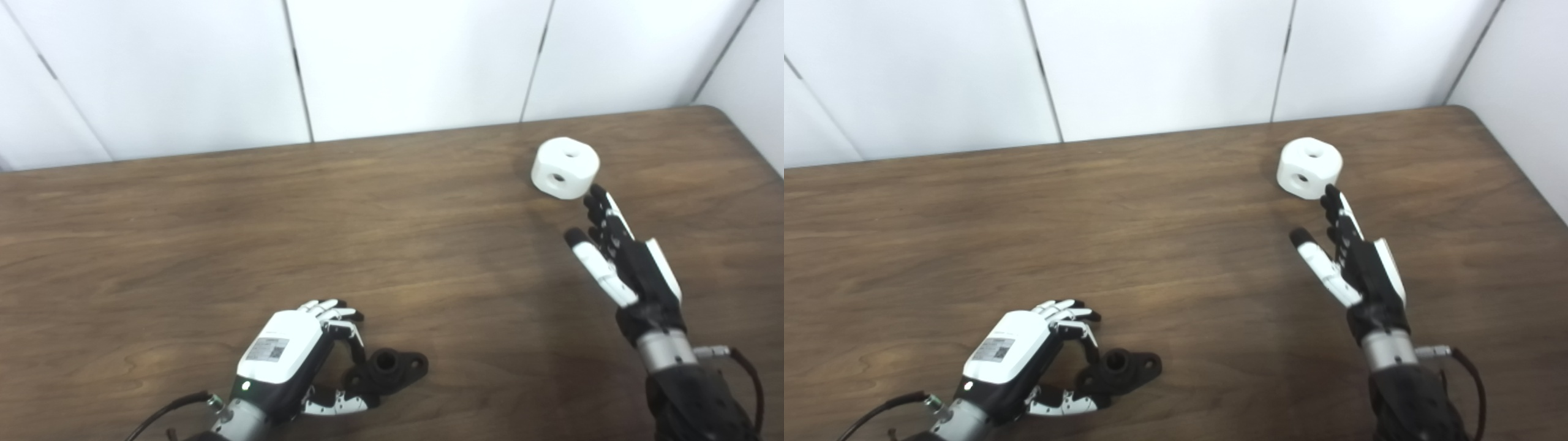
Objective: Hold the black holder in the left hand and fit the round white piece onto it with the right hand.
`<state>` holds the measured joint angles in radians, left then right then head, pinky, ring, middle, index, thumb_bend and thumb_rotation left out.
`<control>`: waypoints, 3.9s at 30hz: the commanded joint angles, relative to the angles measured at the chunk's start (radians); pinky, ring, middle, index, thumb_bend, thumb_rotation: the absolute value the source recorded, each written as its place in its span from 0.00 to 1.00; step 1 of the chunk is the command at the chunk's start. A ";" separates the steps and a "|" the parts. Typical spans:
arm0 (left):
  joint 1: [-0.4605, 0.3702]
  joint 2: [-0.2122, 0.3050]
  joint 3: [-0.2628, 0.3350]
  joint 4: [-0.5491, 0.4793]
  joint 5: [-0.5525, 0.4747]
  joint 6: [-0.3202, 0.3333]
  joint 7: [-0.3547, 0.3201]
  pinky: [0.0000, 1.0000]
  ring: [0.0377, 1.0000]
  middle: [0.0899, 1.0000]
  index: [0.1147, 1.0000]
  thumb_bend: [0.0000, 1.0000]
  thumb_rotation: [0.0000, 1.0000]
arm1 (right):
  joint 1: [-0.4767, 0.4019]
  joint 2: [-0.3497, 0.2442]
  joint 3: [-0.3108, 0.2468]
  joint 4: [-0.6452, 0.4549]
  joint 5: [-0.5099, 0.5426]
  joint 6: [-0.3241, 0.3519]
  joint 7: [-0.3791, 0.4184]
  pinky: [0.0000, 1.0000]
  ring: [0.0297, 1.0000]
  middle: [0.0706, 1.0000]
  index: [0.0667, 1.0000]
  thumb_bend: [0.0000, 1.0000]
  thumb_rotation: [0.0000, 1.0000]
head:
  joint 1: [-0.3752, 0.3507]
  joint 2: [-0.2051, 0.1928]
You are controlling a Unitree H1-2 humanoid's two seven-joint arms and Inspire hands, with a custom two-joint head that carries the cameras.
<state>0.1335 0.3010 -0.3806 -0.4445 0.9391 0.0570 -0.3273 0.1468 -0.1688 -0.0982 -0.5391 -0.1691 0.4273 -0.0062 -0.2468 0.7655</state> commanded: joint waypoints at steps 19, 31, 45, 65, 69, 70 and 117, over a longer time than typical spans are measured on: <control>0.028 0.052 0.070 0.084 -0.021 -0.079 0.043 0.88 0.87 0.78 0.42 0.51 0.06 | -0.302 -0.125 -0.080 0.115 -0.406 0.042 0.163 0.90 0.95 0.96 0.97 0.73 0.51 | -0.109 -0.031; 0.030 0.053 0.079 0.090 -0.021 -0.087 0.036 0.87 0.87 0.79 0.42 0.51 0.06 | -0.476 -0.209 -0.039 0.320 -0.482 0.042 0.225 0.90 1.00 0.95 0.94 0.78 0.39 | -0.110 -0.032; 0.027 0.041 0.076 0.086 -0.015 -0.075 0.026 0.88 0.87 0.79 0.42 0.51 0.06 | -0.601 -0.256 0.034 0.487 -0.611 0.042 0.313 0.90 1.00 1.00 0.85 0.82 0.29 | -0.099 -0.030; 0.028 0.027 0.074 0.085 -0.011 -0.076 0.031 0.87 0.87 0.79 0.42 0.51 0.06 | -0.664 -0.272 0.032 0.618 -0.643 0.042 0.332 0.97 1.00 0.96 0.82 0.80 0.31 | -0.087 -0.031; 0.027 0.024 0.075 0.088 -0.012 -0.074 0.033 0.88 0.87 0.79 0.42 0.51 0.06 | -0.673 -0.270 0.026 0.624 -0.639 0.042 0.338 0.95 1.00 0.94 0.81 0.80 0.33 | -0.086 -0.031; 0.027 0.024 0.076 0.088 -0.012 -0.073 0.033 0.88 0.87 0.79 0.42 0.51 0.06 | -0.677 -0.269 0.024 0.627 -0.639 0.042 0.337 0.94 1.00 0.94 0.81 0.80 0.34 | -0.086 -0.031; 0.019 0.008 0.076 0.077 0.000 -0.058 0.010 0.88 0.87 0.79 0.42 0.51 0.06 | -0.682 -0.345 0.129 0.656 -0.579 0.041 0.327 0.87 0.97 0.85 0.70 0.78 0.30 | -0.068 -0.017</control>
<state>0.1484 0.2970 -0.3102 -0.3920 0.9013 -0.0484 -0.2825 -0.4986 -0.4895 0.0433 0.1481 -0.7552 0.4775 0.3523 -0.3145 0.7486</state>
